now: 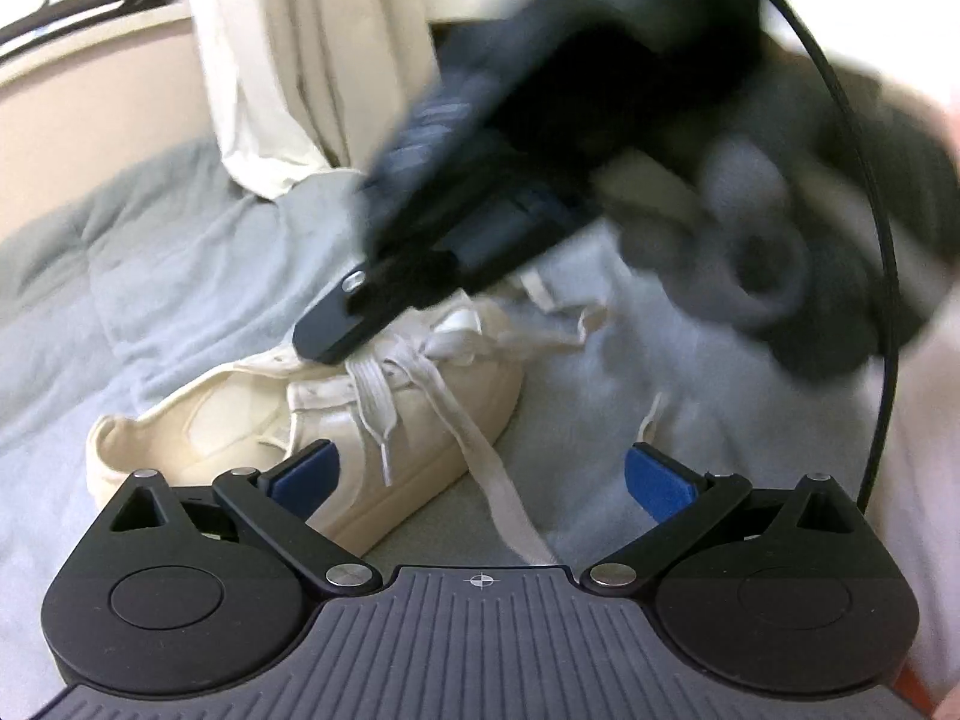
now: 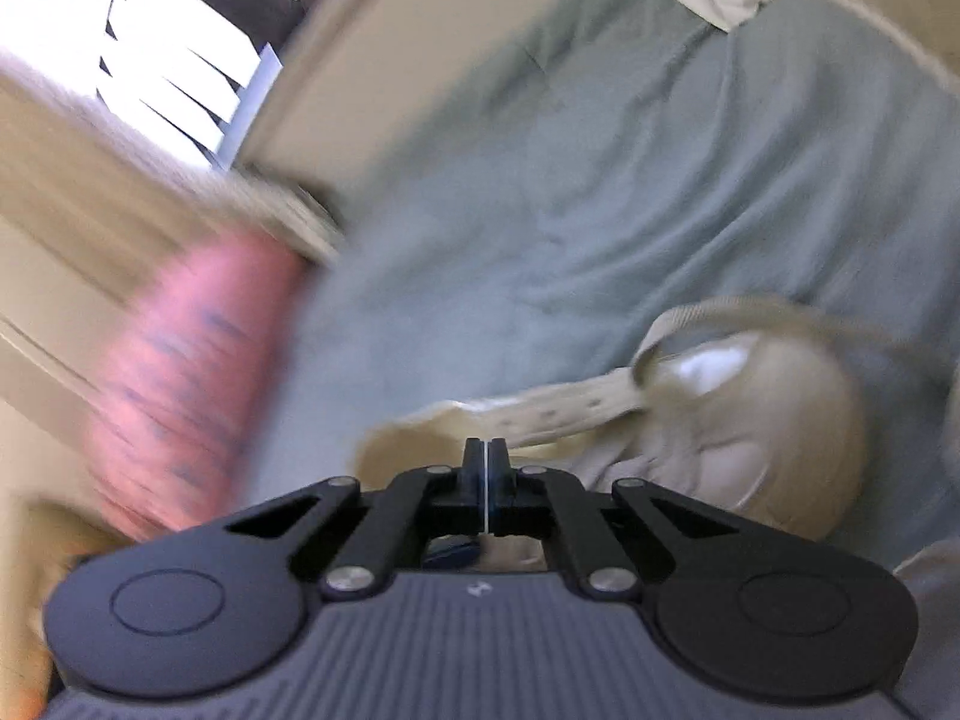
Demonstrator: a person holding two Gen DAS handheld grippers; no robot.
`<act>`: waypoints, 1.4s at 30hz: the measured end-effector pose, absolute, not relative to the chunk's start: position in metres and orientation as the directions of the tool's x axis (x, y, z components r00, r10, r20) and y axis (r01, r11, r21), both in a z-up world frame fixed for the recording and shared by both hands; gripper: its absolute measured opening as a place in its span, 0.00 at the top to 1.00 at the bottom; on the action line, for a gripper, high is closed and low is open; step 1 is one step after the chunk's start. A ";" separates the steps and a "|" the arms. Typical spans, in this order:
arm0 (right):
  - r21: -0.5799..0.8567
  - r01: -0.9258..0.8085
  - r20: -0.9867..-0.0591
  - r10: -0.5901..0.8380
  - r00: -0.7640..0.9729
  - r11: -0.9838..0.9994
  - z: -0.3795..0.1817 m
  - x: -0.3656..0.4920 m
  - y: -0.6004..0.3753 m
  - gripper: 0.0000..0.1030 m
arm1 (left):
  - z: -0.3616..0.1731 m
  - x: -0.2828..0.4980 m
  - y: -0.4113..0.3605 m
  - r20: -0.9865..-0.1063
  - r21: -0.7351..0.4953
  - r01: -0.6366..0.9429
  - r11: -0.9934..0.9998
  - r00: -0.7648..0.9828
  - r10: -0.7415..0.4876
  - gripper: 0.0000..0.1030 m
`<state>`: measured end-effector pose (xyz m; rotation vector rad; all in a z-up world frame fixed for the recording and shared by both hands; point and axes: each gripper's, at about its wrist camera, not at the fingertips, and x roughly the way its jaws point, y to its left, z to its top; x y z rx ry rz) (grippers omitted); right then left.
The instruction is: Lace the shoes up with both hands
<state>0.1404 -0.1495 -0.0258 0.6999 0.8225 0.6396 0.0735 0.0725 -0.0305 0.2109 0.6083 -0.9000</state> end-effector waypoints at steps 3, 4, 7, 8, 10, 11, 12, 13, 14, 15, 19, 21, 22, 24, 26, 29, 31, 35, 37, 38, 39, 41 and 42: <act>0.800 -0.248 -0.325 0.742 0.586 0.546 -0.052 0.122 -0.178 0.99 | -0.026 0.080 0.096 -0.517 -0.271 0.770 0.578 0.389 -0.762 0.00; 0.811 -0.200 -0.349 0.729 0.589 0.550 -0.061 0.122 -0.186 0.99 | -0.025 0.081 0.104 -0.494 -0.326 0.758 0.565 0.373 -0.786 0.00; 0.781 -0.183 -0.390 0.695 0.604 0.598 -0.057 0.126 -0.198 0.96 | -0.020 0.083 0.126 -0.399 -0.476 0.688 0.548 0.386 -0.832 0.00; 0.741 -0.206 -0.401 0.667 0.628 0.640 -0.047 0.124 -0.199 0.92 | -0.020 0.085 0.131 -0.369 -0.525 0.654 0.545 0.402 -0.838 0.00; 0.641 -0.250 -0.414 0.602 0.683 0.725 -0.030 0.115 -0.196 0.67 | -0.020 0.092 0.135 -0.348 -0.593 0.575 0.563 0.447 -0.824 0.00; 0.575 -0.260 -0.427 0.556 0.714 0.776 -0.024 0.110 -0.192 0.59 | -0.020 0.096 0.132 -0.383 -0.585 0.532 0.612 0.484 -0.787 0.00; 0.501 -0.262 -0.448 0.506 0.737 0.825 -0.020 0.107 -0.187 0.52 | -0.020 0.097 0.126 -0.426 -0.550 0.495 0.673 0.527 -0.735 0.00; 0.435 -0.267 -0.476 0.471 0.743 0.860 -0.018 0.105 -0.181 0.52 | -0.020 0.097 0.120 -0.451 -0.512 0.473 0.718 0.563 -0.693 0.00; 0.400 -0.274 -0.499 0.458 0.736 0.875 -0.018 0.104 -0.177 0.52 | -0.019 0.097 0.115 -0.464 -0.483 0.465 0.742 0.583 -0.667 0.00; 0.390 -0.278 -0.503 0.456 0.734 0.878 -0.020 0.102 -0.175 0.49 | -0.018 0.097 0.109 -0.475 -0.457 0.461 0.760 0.596 -0.647 0.00; 0.373 -0.326 -0.477 0.481 0.735 0.868 -0.026 0.091 -0.171 0.30 | -0.021 0.098 0.091 -0.503 -0.403 0.440 0.802 0.626 -0.596 0.00; 0.374 -0.323 -0.494 0.482 0.724 0.869 -0.030 0.092 -0.172 0.27 | -0.024 0.105 0.086 -0.500 -0.419 0.425 0.802 0.630 -0.595 0.00; 0.375 -0.331 -0.496 0.489 0.718 0.866 -0.033 0.092 -0.173 0.17 | -0.025 0.109 0.083 -0.496 -0.431 0.417 0.800 0.631 -0.596 0.00; 0.357 -0.368 -0.495 0.508 0.705 0.859 -0.039 0.088 -0.174 0.14 | -0.027 0.116 0.080 -0.489 -0.446 0.408 0.797 0.635 -0.598 0.00; 0.302 -0.346 -0.546 0.459 0.701 0.888 -0.040 0.087 -0.168 0.05 | -0.028 0.121 0.071 -0.492 -0.421 0.407 0.811 0.649 -0.581 0.00; 0.262 -0.289 -0.587 0.390 0.710 0.921 -0.044 0.081 -0.160 0.04 | -0.032 0.119 0.065 -0.495 -0.387 0.399 0.831 0.671 -0.552 0.00; 0.206 -0.219 -0.626 0.301 0.719 0.954 -0.042 0.076 -0.150 0.02 | -0.033 0.109 0.066 -0.489 -0.391 0.399 0.830 0.673 -0.554 0.00; 0.063 -0.162 -0.689 0.161 0.706 0.985 -0.033 0.067 -0.123 0.01 | -0.025 0.088 0.066 -0.494 -0.333 0.389 0.859 0.704 -0.511 0.00; -0.012 -0.163 -0.693 0.109 0.713 0.987 -0.029 0.059 -0.111 0.00 | -0.019 0.076 0.068 -0.486 -0.306 0.388 0.869 0.722 -0.493 0.00; -0.034 -0.166 -0.694 0.096 0.714 0.986 -0.029 0.056 -0.107 0.00 | -0.018 0.072 0.071 -0.476 -0.302 0.394 0.868 0.726 -0.496 0.00; -0.043 -0.167 -0.693 0.091 0.715 0.985 -0.030 0.055 -0.103 0.00 | -0.016 0.068 0.074 -0.467 -0.298 0.401 0.867 0.731 -0.498 0.00; -0.038 -0.168 -0.701 0.093 0.707 0.985 -0.034 0.057 -0.101 0.00 | -0.022 0.065 0.078 -0.462 -0.302 0.385 0.872 0.742 -0.487 0.00; -0.029 -0.158 -0.714 0.090 0.695 0.987 -0.039 0.059 -0.101 0.00 | -0.027 0.065 0.081 -0.461 -0.305 0.373 0.876 0.747 -0.479 0.00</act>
